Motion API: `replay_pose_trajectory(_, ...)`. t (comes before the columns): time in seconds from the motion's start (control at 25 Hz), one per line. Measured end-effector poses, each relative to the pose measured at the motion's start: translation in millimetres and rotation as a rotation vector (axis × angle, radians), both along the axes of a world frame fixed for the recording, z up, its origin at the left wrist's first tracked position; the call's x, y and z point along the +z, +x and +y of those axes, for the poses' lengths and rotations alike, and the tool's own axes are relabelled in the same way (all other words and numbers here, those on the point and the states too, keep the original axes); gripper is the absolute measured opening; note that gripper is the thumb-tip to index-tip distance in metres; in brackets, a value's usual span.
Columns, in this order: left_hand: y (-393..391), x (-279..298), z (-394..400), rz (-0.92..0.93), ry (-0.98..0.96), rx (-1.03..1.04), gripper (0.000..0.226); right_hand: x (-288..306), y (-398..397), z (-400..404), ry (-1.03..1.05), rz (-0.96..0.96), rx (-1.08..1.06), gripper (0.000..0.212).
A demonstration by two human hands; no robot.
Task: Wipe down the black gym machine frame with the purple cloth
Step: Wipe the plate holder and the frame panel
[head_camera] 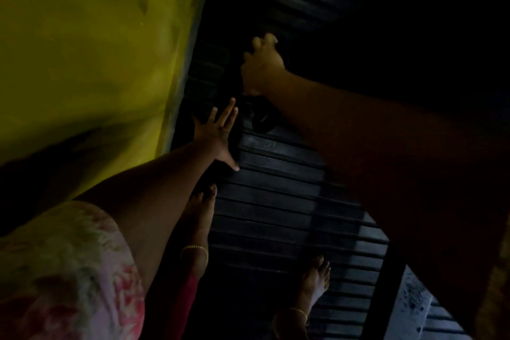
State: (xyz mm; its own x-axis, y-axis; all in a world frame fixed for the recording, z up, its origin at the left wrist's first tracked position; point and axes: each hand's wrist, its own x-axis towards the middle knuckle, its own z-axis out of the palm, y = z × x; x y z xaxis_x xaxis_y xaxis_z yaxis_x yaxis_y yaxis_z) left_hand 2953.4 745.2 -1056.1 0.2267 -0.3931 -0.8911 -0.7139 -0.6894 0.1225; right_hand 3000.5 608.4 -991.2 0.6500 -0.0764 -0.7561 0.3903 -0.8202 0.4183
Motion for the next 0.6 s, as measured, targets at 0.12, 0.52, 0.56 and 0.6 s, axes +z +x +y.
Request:
replay_pose_trajectory(0.12,3,-6,3,-0.012,-0.033,-0.012,0.147,16,-5,-10,0.133,0.034,-0.069,0.055)
replay_pose_trajectory(0.52,6,19,-25,-0.174,0.048,-0.186,0.123,72,-32,-9,0.146,-0.046,-0.088,0.054)
replay_pose_trajectory(0.56,8,26,-27,-0.192,0.016,-0.139,0.123,82,-38,-11,0.187,-0.038,-0.110,0.055)
replay_pose_trajectory(0.6,12,34,-29,-0.201,-0.029,-0.077,0.124,94,-46,-13,0.203,-0.055,-0.134,0.055)
